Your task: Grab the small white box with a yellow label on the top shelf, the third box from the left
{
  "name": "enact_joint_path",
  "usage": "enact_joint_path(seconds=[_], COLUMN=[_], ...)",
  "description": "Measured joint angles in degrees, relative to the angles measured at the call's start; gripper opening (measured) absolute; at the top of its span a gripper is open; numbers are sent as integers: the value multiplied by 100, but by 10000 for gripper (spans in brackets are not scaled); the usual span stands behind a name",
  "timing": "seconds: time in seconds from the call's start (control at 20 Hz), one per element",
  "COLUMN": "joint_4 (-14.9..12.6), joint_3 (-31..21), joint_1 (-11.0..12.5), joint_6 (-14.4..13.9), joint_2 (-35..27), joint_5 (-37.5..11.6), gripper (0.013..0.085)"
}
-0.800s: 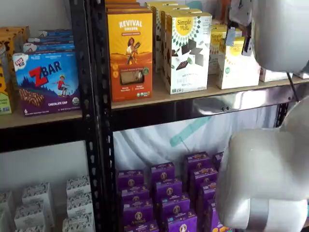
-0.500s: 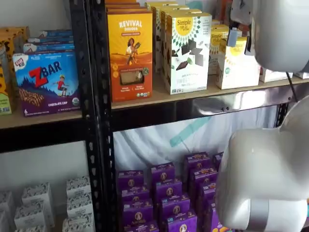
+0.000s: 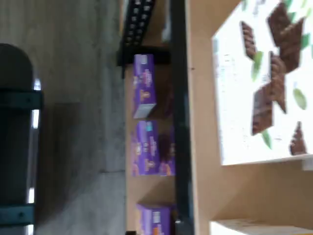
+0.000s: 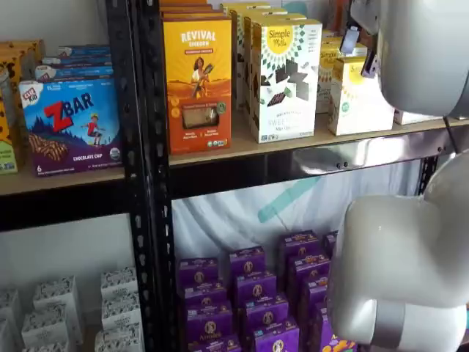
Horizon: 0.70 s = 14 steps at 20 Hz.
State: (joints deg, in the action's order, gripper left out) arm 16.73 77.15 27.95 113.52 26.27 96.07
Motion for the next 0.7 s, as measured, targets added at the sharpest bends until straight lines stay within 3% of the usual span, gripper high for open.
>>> enact_joint_path(seconds=[0.4,0.7], joint_4=[-59,-241], joint_3=[32,378], joint_1=[-91,-116], joint_6=[55,92], joint_2=[-363,-807], joint_5=[-659,-709], gripper=[850,850])
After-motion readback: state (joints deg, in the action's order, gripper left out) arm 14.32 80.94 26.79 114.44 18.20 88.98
